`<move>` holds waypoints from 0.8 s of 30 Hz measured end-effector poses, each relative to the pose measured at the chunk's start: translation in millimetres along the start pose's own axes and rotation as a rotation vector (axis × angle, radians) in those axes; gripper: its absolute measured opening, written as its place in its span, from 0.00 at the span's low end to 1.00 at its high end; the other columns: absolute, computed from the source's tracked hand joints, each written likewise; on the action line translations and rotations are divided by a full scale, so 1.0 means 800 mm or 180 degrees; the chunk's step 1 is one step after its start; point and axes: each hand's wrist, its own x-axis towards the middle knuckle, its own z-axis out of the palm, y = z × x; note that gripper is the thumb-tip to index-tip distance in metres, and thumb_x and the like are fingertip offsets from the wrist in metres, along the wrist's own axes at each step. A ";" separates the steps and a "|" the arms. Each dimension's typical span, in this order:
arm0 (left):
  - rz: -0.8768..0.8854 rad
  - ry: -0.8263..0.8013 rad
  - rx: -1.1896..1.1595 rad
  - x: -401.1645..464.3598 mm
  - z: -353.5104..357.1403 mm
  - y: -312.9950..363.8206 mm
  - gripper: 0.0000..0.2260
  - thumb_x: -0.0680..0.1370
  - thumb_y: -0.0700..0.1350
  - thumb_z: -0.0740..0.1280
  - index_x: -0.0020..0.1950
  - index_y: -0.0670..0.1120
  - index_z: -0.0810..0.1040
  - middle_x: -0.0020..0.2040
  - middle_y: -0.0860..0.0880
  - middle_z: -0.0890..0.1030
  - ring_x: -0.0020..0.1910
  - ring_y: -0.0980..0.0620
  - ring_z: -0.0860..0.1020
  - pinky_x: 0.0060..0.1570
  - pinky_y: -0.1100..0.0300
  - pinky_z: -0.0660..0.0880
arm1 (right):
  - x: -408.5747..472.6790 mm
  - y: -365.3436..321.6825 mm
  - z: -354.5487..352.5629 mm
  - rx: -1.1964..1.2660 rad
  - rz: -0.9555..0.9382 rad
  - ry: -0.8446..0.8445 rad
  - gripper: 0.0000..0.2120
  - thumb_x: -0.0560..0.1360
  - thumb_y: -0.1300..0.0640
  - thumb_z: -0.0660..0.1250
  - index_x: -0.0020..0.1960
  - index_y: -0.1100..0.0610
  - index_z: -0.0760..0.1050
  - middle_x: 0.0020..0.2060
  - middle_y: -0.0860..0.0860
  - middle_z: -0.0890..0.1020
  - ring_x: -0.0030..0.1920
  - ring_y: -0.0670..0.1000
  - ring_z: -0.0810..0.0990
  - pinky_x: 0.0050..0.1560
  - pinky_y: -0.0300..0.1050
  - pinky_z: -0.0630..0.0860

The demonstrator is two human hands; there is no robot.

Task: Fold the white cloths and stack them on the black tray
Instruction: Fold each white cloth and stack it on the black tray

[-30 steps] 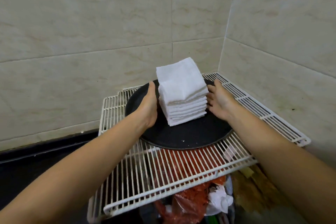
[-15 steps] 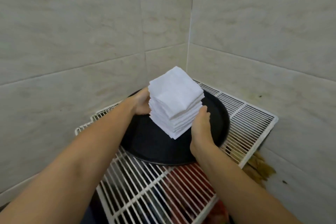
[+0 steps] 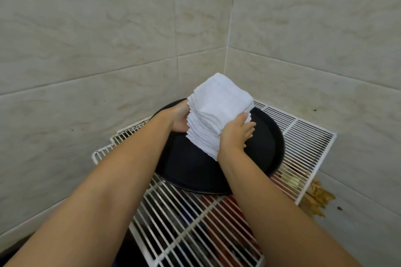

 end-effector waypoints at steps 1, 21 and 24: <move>-0.0003 0.0006 -0.0023 0.000 0.000 0.000 0.22 0.79 0.54 0.60 0.39 0.41 0.85 0.46 0.42 0.84 0.46 0.46 0.81 0.47 0.54 0.75 | 0.002 -0.005 0.002 -0.0027 0.0036 0.0017 0.28 0.83 0.47 0.41 0.77 0.58 0.39 0.78 0.53 0.44 0.78 0.52 0.41 0.75 0.54 0.38; 0.0213 -0.0109 -0.0078 -0.002 -0.005 -0.005 0.22 0.80 0.57 0.57 0.47 0.41 0.83 0.50 0.43 0.84 0.46 0.47 0.83 0.50 0.54 0.75 | -0.019 0.003 0.003 -0.0042 -0.0059 -0.0134 0.27 0.83 0.47 0.41 0.78 0.55 0.39 0.78 0.51 0.43 0.78 0.52 0.41 0.76 0.54 0.40; 0.0205 0.0024 -0.0106 -0.004 -0.005 -0.005 0.24 0.79 0.56 0.57 0.42 0.41 0.85 0.46 0.42 0.85 0.42 0.47 0.84 0.48 0.54 0.75 | -0.017 0.002 0.007 -0.0016 -0.0071 -0.0138 0.27 0.83 0.48 0.41 0.78 0.55 0.40 0.78 0.51 0.44 0.78 0.52 0.42 0.76 0.54 0.41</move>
